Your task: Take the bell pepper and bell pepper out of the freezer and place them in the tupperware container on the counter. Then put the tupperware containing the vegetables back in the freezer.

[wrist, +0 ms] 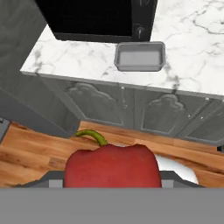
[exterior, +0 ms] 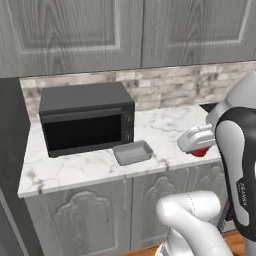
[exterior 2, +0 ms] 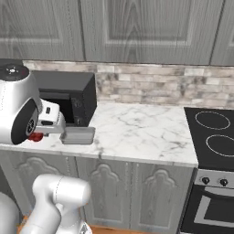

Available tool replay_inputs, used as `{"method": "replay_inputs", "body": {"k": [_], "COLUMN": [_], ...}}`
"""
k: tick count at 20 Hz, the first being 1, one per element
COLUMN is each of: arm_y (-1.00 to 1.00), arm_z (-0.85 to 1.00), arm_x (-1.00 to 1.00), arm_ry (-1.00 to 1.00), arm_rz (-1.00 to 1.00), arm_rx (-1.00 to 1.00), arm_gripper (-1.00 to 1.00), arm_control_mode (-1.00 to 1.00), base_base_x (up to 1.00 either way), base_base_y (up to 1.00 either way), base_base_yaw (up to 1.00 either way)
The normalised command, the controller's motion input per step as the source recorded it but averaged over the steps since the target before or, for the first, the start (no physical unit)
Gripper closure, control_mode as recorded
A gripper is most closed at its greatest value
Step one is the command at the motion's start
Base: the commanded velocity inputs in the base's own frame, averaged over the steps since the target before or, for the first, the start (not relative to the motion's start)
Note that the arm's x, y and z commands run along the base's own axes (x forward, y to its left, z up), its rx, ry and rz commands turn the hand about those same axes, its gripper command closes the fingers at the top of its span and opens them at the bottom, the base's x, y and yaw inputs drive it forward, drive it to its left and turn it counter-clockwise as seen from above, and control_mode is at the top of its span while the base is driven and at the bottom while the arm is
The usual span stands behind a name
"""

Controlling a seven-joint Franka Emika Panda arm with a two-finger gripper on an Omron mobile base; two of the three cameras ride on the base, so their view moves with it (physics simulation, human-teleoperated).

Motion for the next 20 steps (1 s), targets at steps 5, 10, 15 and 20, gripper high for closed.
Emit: {"method": "replay_inputs", "body": {"k": [5, 10, 15, 20], "arm_y": [-0.02, 0.11, 0.32, 0.49], "arm_z": [-0.16, -0.74, -0.62, -0.37], "arm_x": [0.09, 0.30, 0.64, 0.90], "arm_ry": [0.00, 0.00, 0.00, 0.01], "arm_rz": [0.00, 0.00, 0.00, 0.00], "arm_rx": [0.00, 0.00, 0.00, 0.00], "arm_gripper": [1.00, 1.00, 1.00, 1.00], "arm_control_mode": [-1.00, -1.00, -1.00, -1.00], "base_base_x": [0.34, 0.00, 0.00, 0.00], "base_base_y": [-0.26, 0.00, 0.00, 0.00], "base_base_yaw": [0.00, 0.00, 0.00, 0.00]}}
